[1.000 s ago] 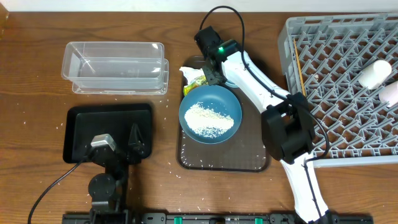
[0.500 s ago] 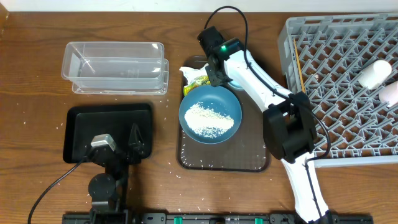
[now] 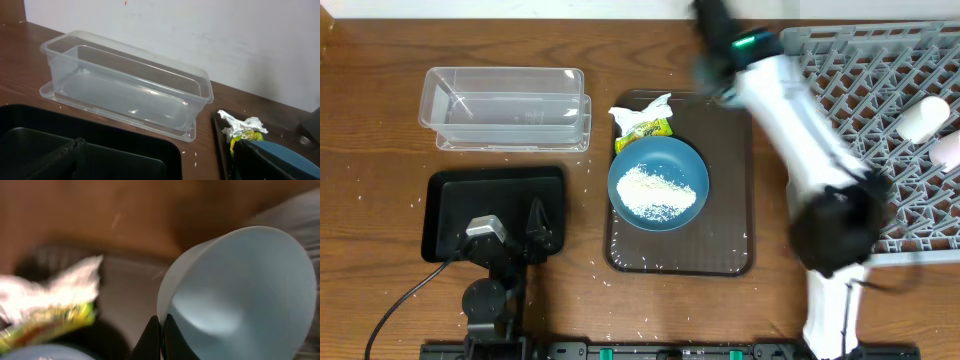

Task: Sort waste into correct bins and load items into the dishwasher rack
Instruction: 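Carry the light-blue cup with the right gripper into the dish rack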

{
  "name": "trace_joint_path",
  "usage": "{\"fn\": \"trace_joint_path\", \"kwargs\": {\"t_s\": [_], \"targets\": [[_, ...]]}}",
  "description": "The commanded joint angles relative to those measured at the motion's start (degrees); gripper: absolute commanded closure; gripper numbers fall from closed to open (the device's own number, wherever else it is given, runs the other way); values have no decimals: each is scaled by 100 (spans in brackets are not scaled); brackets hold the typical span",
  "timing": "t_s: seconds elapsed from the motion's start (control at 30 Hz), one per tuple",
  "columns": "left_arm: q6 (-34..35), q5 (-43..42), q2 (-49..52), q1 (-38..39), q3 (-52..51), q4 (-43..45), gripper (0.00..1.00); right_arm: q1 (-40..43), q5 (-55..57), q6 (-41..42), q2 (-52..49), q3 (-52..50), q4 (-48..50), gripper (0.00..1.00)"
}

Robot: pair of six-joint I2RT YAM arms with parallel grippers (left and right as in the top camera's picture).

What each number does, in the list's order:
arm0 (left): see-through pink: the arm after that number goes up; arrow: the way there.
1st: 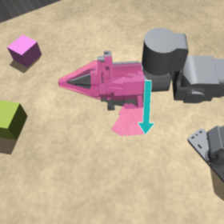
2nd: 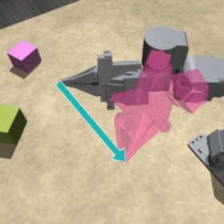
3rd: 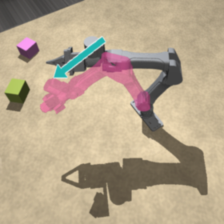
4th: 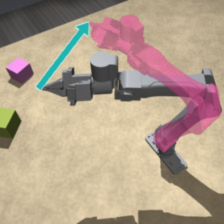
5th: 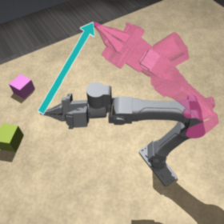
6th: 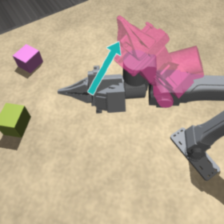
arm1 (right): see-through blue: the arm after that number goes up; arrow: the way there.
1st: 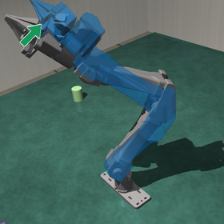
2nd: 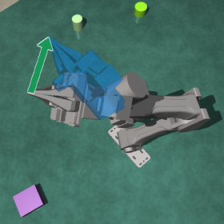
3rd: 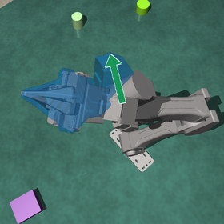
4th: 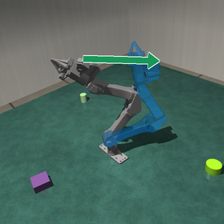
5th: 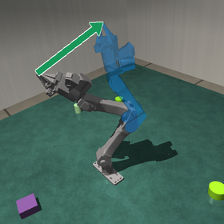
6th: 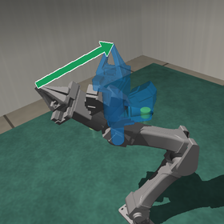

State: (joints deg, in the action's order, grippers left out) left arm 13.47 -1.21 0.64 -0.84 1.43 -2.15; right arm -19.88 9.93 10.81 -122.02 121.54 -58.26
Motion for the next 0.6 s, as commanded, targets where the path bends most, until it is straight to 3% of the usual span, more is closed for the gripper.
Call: {"fn": "trace_joint_path", "kwargs": {"t_s": [0.0,0.17,0.4,0.57], "targets": [[-37,55,-2,28,-120,-190,5,896,-407,-343,800,229,68,99],[-37,55,-4,28,-120,-192,5,2256,-1884,-581,951,225,199,99],[-37,55,-4,28,-120,-192,5,3912,-5088,-885,254,164,1008,99],[-37,55,-2,28,-120,-192,5,4671,-6780,243,-387,164,2218,99]]}}
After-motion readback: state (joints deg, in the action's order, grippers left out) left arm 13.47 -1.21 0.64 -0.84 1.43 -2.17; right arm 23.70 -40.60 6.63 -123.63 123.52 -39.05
